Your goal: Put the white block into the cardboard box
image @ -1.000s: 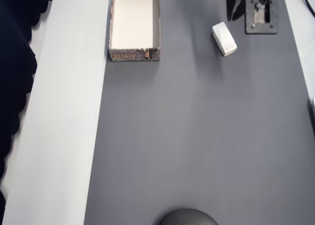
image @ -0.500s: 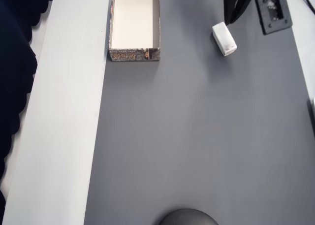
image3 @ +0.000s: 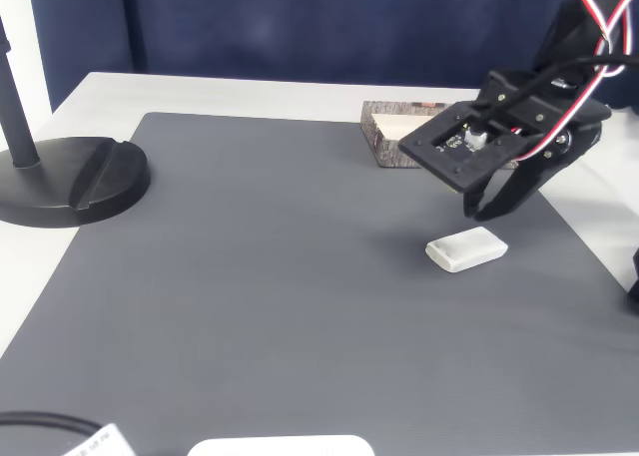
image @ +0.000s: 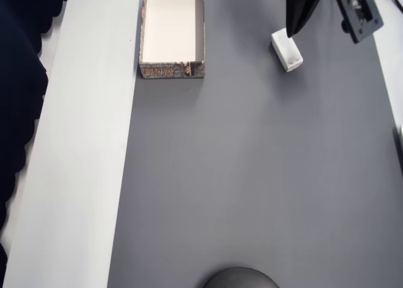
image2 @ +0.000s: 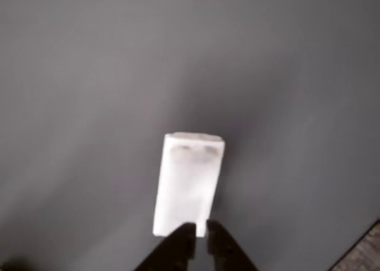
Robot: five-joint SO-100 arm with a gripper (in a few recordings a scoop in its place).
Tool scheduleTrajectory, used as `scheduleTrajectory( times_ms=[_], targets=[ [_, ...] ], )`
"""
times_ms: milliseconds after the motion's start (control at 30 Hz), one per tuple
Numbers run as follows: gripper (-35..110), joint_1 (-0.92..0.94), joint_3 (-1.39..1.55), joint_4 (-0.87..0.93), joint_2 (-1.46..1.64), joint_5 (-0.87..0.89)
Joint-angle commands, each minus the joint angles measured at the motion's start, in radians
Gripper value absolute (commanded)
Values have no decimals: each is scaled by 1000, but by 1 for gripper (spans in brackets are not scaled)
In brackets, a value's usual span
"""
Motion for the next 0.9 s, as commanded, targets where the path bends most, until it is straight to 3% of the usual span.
scheduleTrajectory(
  times_ms=[0, 200, 667, 867],
  targets=[
    [-2, 14, -32, -6, 2, 34],
    [-1, 31, -32, -3, 2, 37],
    [27, 57, -38, -2, -2, 48],
    [30, 75, -69, -12, -41, 52]
  ],
)
